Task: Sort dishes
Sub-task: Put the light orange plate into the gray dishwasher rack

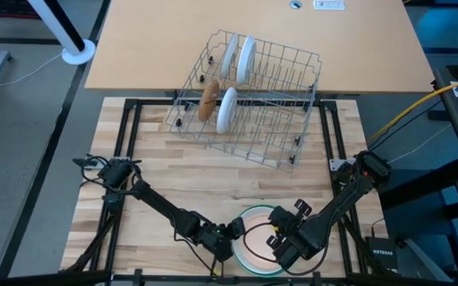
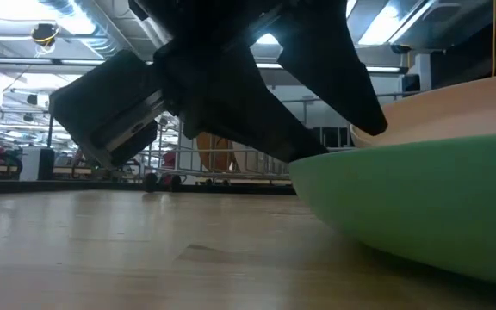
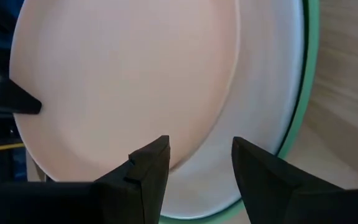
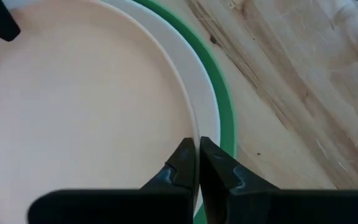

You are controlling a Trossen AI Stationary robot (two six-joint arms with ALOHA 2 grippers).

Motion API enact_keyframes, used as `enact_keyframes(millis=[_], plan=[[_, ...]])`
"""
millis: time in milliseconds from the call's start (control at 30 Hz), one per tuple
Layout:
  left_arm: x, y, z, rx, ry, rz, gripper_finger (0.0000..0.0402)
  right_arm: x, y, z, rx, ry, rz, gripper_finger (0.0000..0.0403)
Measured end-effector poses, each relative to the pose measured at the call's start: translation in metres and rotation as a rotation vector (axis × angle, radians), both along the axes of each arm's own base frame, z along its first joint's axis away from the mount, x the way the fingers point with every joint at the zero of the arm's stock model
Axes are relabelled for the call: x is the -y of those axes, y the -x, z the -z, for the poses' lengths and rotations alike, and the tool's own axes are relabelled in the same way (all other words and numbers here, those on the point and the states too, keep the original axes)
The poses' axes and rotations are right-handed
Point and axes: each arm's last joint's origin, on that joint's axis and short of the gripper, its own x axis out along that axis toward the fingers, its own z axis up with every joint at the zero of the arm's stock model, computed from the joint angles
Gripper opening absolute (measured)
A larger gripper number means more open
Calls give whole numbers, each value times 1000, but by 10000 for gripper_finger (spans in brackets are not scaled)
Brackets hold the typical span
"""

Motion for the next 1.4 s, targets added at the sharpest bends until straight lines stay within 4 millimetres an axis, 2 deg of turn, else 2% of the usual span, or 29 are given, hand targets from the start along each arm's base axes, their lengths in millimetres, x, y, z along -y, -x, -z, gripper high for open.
enact_keyframes(millis=[433,533,800,867,1233,1400], plan=[[4,-5,1,42,-18,92,161,-3,-3,0,42,-27,0,11],[5,-5,2,41,-23,101,135,-3,-4,0,42,-27,0,10],[12,-1,2,40,12,98,25,-3,-4,-1,49,-27,-2,20],[14,0,2,43,16,103,9,-3,-4,-1,54,-27,-1,22],[23,5,1,57,29,104,5,-4,-5,-1,54,-31,-28,26],[26,7,1,56,42,103,3,-7,-8,-1,71,-60,-72,60]])
